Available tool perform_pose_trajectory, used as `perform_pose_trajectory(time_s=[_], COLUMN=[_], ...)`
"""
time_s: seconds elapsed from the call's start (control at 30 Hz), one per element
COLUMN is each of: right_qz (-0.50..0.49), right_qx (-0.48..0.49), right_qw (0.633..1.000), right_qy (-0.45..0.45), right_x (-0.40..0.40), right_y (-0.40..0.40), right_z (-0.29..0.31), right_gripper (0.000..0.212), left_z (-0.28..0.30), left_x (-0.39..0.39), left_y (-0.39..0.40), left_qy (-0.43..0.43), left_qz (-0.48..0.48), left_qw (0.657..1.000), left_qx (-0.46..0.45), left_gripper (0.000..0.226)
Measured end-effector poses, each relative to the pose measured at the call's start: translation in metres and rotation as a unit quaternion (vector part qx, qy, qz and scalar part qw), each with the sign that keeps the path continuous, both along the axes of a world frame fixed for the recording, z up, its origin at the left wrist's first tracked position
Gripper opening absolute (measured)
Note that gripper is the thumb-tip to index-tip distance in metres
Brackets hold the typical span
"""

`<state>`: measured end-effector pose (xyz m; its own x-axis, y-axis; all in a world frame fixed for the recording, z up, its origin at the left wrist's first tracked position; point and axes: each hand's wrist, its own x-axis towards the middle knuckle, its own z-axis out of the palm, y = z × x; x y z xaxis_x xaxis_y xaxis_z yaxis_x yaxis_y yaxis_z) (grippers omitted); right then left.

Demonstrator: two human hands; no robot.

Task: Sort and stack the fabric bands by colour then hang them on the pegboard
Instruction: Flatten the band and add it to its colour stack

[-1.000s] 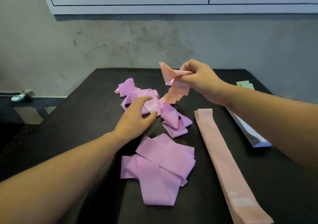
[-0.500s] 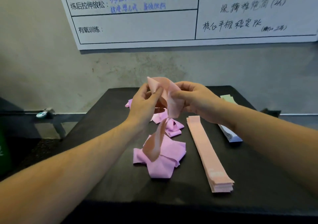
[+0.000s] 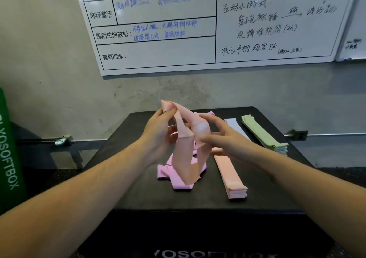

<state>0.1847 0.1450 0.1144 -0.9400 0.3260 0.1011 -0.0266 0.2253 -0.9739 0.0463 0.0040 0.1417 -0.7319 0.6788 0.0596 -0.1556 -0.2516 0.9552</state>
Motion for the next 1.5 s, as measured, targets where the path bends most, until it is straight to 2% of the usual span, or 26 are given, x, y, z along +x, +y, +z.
perform_pose_trajectory(time_s=[0.13,0.3,0.4,0.5,0.6,0.7,0.77,0.87,1.1,1.23,1.3,1.5], right_qz=[-0.011,0.002,-0.059,-0.111,-0.124,-0.114,-0.109,-0.106,-0.119,-0.123,-0.123,-0.140], right_qx=[0.019,0.160,0.202,0.195,0.166,0.117,0.120,0.128,0.143,0.151,0.153,0.113], right_qw=[1.000,0.987,0.978,0.972,0.969,0.974,0.972,0.970,0.969,0.967,0.968,0.975], right_qy=[0.021,-0.025,0.003,0.073,0.138,0.158,0.168,0.175,0.163,0.164,0.159,0.131], right_x=[0.026,0.048,0.054,0.058,0.059,0.057,0.056,0.056,0.052,0.050,0.049,0.054], right_y=[-0.003,-0.005,-0.010,-0.014,-0.014,-0.013,-0.013,-0.017,-0.017,-0.019,-0.020,-0.015], right_z=[0.004,0.010,0.013,0.022,0.034,0.047,0.056,0.070,0.078,0.075,0.070,0.055], right_gripper=[0.073,0.048,0.031,0.013,0.006,0.014,0.023,0.022,0.025,0.025,0.026,0.013], left_z=[0.001,-0.005,-0.013,-0.024,-0.031,-0.036,-0.035,-0.031,-0.014,-0.011,-0.012,-0.017], left_x=[0.006,0.014,0.022,0.029,0.037,0.041,0.048,0.062,0.079,0.089,0.089,0.092], left_y=[-0.011,-0.024,-0.031,-0.037,-0.039,-0.039,-0.041,-0.041,-0.022,-0.013,-0.010,-0.001], left_qy=[-0.004,-0.054,-0.072,-0.043,-0.061,-0.048,-0.026,0.057,0.077,0.171,0.179,0.135], left_qz=[-0.005,0.028,0.001,-0.039,-0.053,-0.075,-0.100,-0.146,-0.127,-0.097,-0.081,-0.115], left_qw=[0.999,0.998,0.996,0.992,0.986,0.981,0.976,0.962,0.983,0.974,0.974,0.980], left_qx=[-0.034,-0.035,-0.059,-0.116,-0.146,-0.174,-0.189,-0.222,-0.104,-0.114,-0.115,-0.086], left_gripper=[0.029,0.034,0.037,0.036,0.037,0.035,0.033,0.032,0.060,0.024,0.016,0.026])
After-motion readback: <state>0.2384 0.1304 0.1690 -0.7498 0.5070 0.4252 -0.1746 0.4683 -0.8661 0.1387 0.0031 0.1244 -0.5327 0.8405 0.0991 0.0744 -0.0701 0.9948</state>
